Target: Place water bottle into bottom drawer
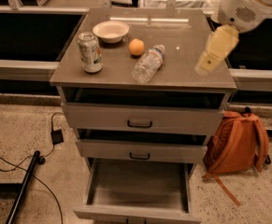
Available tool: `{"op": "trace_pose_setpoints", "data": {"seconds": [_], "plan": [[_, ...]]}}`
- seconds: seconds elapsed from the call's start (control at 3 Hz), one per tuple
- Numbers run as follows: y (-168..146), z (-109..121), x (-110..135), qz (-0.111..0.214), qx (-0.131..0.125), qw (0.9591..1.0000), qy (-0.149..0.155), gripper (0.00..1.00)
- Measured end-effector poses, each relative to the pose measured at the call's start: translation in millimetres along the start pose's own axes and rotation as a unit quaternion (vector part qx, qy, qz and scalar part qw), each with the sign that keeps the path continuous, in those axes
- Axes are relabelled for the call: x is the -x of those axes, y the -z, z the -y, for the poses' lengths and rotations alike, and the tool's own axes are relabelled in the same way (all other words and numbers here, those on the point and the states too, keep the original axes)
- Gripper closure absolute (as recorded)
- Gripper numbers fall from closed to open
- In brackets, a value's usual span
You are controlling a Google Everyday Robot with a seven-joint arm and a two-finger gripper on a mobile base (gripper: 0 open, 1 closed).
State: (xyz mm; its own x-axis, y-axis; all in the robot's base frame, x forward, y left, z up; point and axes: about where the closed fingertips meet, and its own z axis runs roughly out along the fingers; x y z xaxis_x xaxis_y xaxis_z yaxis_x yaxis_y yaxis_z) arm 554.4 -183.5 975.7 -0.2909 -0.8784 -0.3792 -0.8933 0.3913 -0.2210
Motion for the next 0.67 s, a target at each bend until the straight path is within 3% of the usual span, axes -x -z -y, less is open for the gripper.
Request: {"op": "trace_pose_setpoints", "data": {"seconds": [0.33, 0.67], "plan": [[-32, 51, 37, 0.051, 0.008, 0.9952, -0.083, 0.0], [-57, 73, 73, 0.068, 0.026, 0.9838, -0.164, 0.0]]}}
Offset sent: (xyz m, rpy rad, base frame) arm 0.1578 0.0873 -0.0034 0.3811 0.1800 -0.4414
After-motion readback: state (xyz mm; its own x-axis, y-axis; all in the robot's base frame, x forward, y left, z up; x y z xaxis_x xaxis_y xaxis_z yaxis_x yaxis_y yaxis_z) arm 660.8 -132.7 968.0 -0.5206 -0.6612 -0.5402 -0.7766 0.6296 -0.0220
